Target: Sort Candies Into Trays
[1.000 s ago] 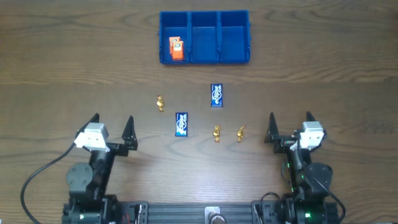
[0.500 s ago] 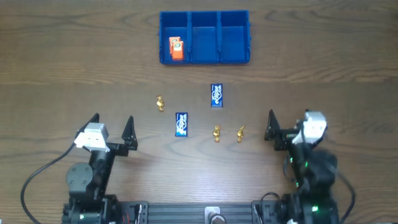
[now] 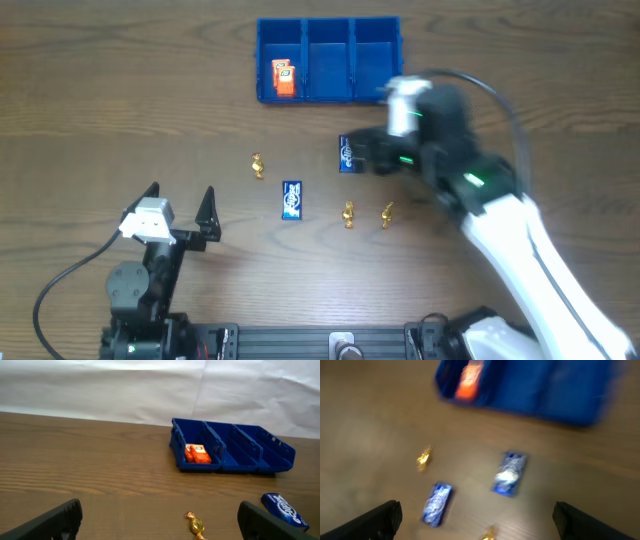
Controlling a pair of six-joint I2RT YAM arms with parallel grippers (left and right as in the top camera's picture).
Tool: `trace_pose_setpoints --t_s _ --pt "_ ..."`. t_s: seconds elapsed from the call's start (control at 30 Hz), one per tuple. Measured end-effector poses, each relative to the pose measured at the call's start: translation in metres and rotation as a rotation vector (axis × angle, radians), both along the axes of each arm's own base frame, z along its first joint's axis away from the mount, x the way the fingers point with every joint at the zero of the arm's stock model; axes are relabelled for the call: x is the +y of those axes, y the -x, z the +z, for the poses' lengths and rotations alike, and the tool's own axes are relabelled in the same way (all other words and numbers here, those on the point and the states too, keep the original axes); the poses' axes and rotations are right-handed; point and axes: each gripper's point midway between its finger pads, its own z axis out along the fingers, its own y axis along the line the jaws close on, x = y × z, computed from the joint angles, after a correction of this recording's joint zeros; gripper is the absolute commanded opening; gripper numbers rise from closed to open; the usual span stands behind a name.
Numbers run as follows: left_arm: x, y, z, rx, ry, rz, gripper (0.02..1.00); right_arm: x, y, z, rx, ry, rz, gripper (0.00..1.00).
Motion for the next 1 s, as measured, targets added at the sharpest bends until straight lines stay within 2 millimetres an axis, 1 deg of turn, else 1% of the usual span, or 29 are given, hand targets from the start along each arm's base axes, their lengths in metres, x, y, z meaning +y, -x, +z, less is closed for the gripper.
trace_pose_setpoints --t_s 0.03,0.1,0.13,0.17,0.2,0.27,0.4,0.53,0.7,0.8,1.0 --pt "0.000 0.000 0.000 0.000 0.000 0.000 0.998 0.029 0.000 -0.014 0.067 0.028 0.055 0.998" --pt "0.000 0.000 0.000 0.000 0.000 0.000 0.998 0.052 0.005 -0.031 0.165 0.070 0.074 0.998" --pt "0.000 0.000 0.000 0.000 0.000 0.000 0.998 0.066 0.005 -0.040 0.203 0.087 0.083 0.998" --pt "0.000 0.000 0.000 0.000 0.000 0.000 0.998 0.076 0.006 -0.048 0.234 0.106 0.083 0.998" --pt "0.000 0.000 0.000 0.000 0.000 0.000 0.998 0.089 0.008 -0.061 0.274 0.135 0.088 0.998" --pt "0.000 0.000 0.000 0.000 0.000 0.000 0.996 0.106 0.017 -0.086 0.348 0.192 0.078 0.998" --pt "0.000 0.000 0.000 0.000 0.000 0.000 0.996 0.130 0.032 -0.125 0.435 0.266 0.047 0.998" --pt "0.000 0.000 0.000 0.000 0.000 0.000 0.998 0.133 0.046 -0.150 0.504 0.322 -0.019 0.998" --pt "0.000 0.000 0.000 0.000 0.000 0.000 0.998 0.136 0.054 -0.169 0.549 0.344 -0.109 0.998" --pt "0.000 0.000 0.000 0.000 0.000 0.000 0.998 0.135 0.056 -0.178 0.564 0.355 -0.155 0.998" --pt "0.000 0.000 0.000 0.000 0.000 0.000 0.998 0.132 0.052 -0.194 0.570 0.374 -0.228 0.998"
